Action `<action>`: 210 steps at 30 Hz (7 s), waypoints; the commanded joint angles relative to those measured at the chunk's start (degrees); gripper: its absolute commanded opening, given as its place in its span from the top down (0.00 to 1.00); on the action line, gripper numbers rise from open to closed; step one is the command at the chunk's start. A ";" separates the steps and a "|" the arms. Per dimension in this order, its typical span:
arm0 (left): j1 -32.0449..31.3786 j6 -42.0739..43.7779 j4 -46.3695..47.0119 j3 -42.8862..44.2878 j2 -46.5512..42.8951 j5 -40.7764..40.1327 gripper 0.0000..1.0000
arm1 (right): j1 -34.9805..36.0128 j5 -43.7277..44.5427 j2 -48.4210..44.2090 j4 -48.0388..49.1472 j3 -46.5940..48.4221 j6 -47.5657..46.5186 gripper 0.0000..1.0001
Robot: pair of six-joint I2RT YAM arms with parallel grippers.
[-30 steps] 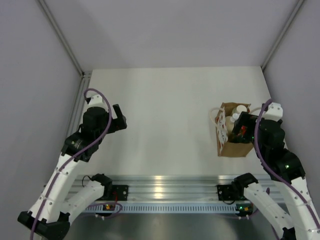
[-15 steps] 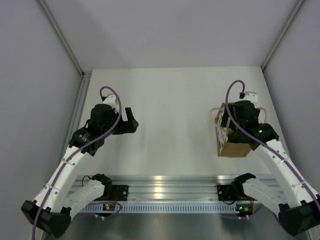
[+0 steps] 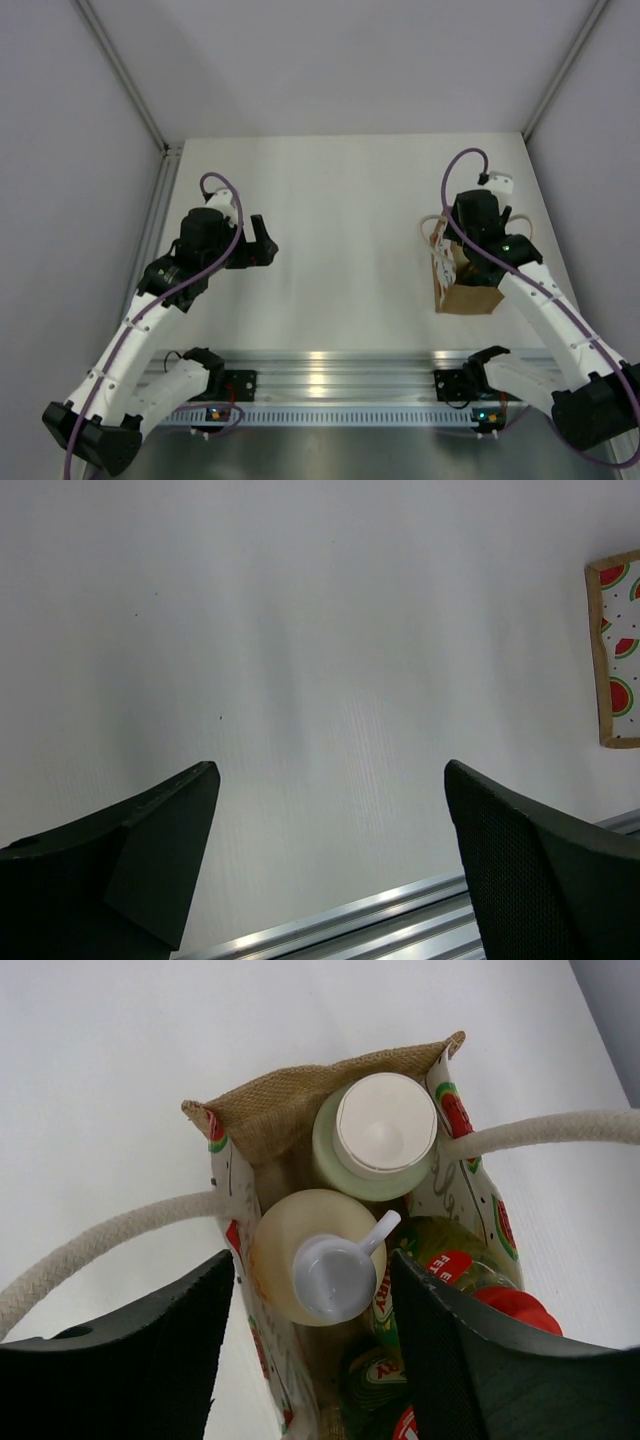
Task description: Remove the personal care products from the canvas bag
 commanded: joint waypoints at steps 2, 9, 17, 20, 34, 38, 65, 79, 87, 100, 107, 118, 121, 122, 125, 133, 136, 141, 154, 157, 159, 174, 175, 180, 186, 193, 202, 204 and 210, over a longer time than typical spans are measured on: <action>-0.11 0.81 2.95 0.04 -0.56 1.09 0.02 | -0.67 3.14 0.06 5.95 1.55 2.07 0.41; -0.11 0.90 3.03 -0.05 -0.56 1.18 0.02 | -0.85 4.37 0.24 6.74 -0.73 3.65 0.51; -0.11 0.81 2.95 -0.05 -0.21 1.62 0.02 | -1.29 5.34 0.23 8.24 -3.11 4.88 0.55; -0.11 0.81 2.95 -0.05 -0.12 1.71 0.02 | -1.29 5.34 0.32 9.20 -3.89 5.23 0.56; -0.11 0.99 3.12 -0.14 0.15 2.15 0.02 | -1.82 5.60 3.22 14.91 -7.68 4.36 0.61; -0.11 0.99 3.21 -0.14 0.23 2.32 0.02 | -1.91 5.08 4.80 15.53 -8.20 4.35 0.58; -0.11 1.07 3.21 -0.14 1.03 2.85 0.02 | -3.57 2.71 1.91 30.03 -13.39 -5.31 1.00; -0.11 1.16 3.30 -0.14 0.85 2.76 0.02 | -4.37 -1.43 -0.55 34.17 -12.16 -10.67 1.00; -0.11 1.16 3.30 -0.14 1.29 2.94 0.02 | -4.63 -2.39 -2.66 39.17 -14.88 -11.38 1.00; -0.11 1.16 3.30 -0.05 1.73 3.20 0.02 | -4.63 -3.36 -4.68 41.99 -15.94 -13.14 1.00; -0.11 1.25 3.39 -0.14 1.82 3.55 0.02 | -4.72 -4.50 -6.09 43.57 -16.47 -13.66 1.00; -0.11 1.25 3.47 -0.14 1.90 3.82 0.02 | -4.63 -5.38 -6.45 46.03 -17.17 -15.51 1.00; -0.11 1.16 3.56 -0.14 1.99 3.90 0.02 | -4.54 -5.91 -5.92 46.29 -17.34 -15.51 1.00; -0.11 1.25 3.56 -0.14 1.82 3.90 0.02 | -4.63 -6.00 -6.18 46.38 -17.43 -15.51 1.00; -0.11 1.25 3.47 -0.22 1.82 3.90 0.02 | -4.72 -6.35 -6.88 46.91 -17.43 -15.77 1.00; -0.11 1.25 3.56 -0.22 1.82 3.91 0.02 | -4.98 -6.87 -6.27 46.21 -14.45 -17.44 1.00; -0.11 1.25 3.56 -0.22 1.64 3.82 0.02 | -5.07 -6.88 -6.09 45.25 -13.48 -17.62 1.00; -0.11 1.25 3.56 -0.14 1.99 4.08 0.02 | -5.33 -7.05 -6.09 44.80 -12.25 -18.23 1.00; -0.11 1.25 3.65 -0.22 2.08 3.99 0.02 | -5.42 -9.16 -6.35 41.91 -7.77 -18.67 1.00; -0.11 1.25 3.65 -0.14 2.08 3.90 0.02 | -5.51 -8.99 -6.62 40.67 -5.84 -19.37 1.00; -0.11 1.25 3.74 -0.14 2.08 4.17 0.02 | -5.51 -8.99 -6.53 39.88 -4.17 -19.73 1.00; -0.11 1.34 3.82 -0.05 1.90 3.73 0.02 | -5.51 -13.46 -6.09 32.15 6.73 -20.96 1.00; -0.11 1.34 3.74 -0.05 1.82 3.64 0.02 | -5.42 -14.69 -5.74 31.88 8.04 -21.31 1.00; -0.02 1.34 3.65 -0.22 1.47 3.11 0.02 | -5.42 -17.86 -4.42 30.22 11.65 -21.84 1.00; -0.11 1.25 3.65 -0.14 1.03 2.76 0.02 | -5.42 -26.29 -2.14 30.30 15.08 -19.82 1.00; -0.11 1.25 3.65 -0.31 0.41 1.80 0.02 | -5.33 -35.87 2.17 33.02 18.33 -16.66 1.00; -0.11 1.25 3.65 -0.31 0.15 1.53 0.02 | -3.84 -39.92 7.18 34.17 23.43 -15.60 1.00; -0.11 1.25 3.65 -0.31 0.06 1.53 0.02 | -3.32 -40.88 8.66 34.78 24.57 -15.25 1.00; -0.11 1.25 3.65 -0.22 0.06 1.36 0.02 | -0.32 -41.94 12.36 37.24 26.42 -15.42 1.00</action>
